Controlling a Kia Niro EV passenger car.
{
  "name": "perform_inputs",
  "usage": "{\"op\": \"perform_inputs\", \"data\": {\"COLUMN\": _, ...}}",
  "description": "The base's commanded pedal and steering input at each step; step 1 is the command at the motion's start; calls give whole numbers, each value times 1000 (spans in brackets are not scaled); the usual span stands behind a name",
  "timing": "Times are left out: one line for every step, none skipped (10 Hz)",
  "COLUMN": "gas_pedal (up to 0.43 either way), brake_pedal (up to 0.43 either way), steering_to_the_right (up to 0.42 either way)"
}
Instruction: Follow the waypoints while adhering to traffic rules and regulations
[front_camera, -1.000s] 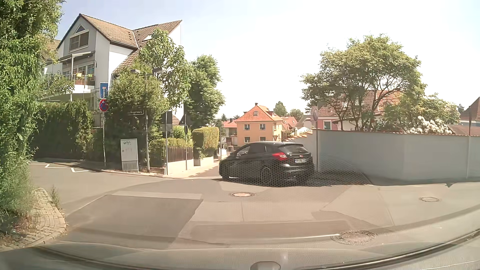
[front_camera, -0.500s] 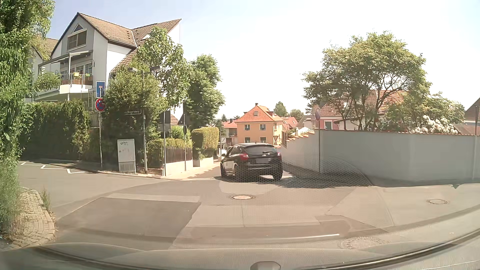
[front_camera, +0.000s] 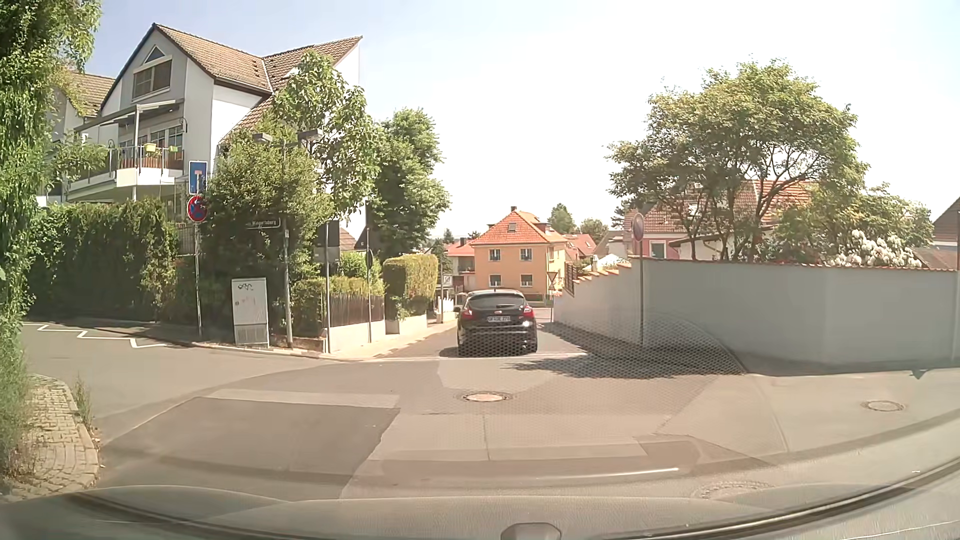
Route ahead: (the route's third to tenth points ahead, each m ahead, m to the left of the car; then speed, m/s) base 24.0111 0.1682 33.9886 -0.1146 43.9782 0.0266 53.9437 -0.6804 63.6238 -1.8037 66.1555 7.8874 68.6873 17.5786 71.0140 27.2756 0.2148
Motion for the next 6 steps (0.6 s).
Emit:
{"op": "perform_inputs", "data": {"gas_pedal": 0, "brake_pedal": 287, "steering_to_the_right": -12}}
{"op": "perform_inputs", "data": {"gas_pedal": 0, "brake_pedal": 287, "steering_to_the_right": -12}}
{"op": "perform_inputs", "data": {"gas_pedal": 0, "brake_pedal": 287, "steering_to_the_right": -11}}
{"op": "perform_inputs", "data": {"gas_pedal": 0, "brake_pedal": 287, "steering_to_the_right": -12}}
{"op": "perform_inputs", "data": {"gas_pedal": 0, "brake_pedal": 287, "steering_to_the_right": -12}}
{"op": "perform_inputs", "data": {"gas_pedal": 0, "brake_pedal": 280, "steering_to_the_right": -12}}
